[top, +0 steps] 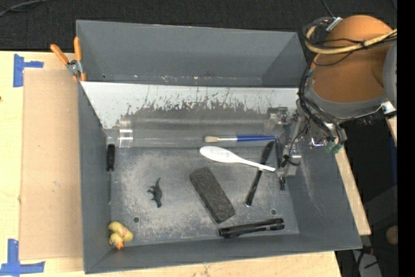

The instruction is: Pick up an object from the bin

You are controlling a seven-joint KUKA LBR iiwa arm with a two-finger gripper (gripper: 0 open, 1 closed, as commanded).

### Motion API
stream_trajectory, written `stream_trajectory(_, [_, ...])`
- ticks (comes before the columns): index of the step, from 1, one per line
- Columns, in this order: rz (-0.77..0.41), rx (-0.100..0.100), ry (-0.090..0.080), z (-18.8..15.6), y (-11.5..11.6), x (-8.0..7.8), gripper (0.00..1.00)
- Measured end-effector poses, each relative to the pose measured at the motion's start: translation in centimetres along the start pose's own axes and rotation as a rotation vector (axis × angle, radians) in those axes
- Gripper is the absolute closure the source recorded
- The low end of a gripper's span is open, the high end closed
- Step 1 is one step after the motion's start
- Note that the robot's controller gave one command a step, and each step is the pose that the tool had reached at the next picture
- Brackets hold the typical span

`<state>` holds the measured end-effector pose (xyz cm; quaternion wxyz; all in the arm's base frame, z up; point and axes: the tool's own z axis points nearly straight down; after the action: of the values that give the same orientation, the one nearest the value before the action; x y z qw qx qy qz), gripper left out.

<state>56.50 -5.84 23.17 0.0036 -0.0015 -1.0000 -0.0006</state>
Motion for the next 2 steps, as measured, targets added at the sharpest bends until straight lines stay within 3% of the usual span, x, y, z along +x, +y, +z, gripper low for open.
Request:
stream_trajectory(1, [-0.002, 0.001, -0.006, -0.3, 0.0, -0.1, 0.0])
stream_trajectory(2, [-0.166, 0.001, -0.008, 5.6, -1.4, -1.4, 0.0])
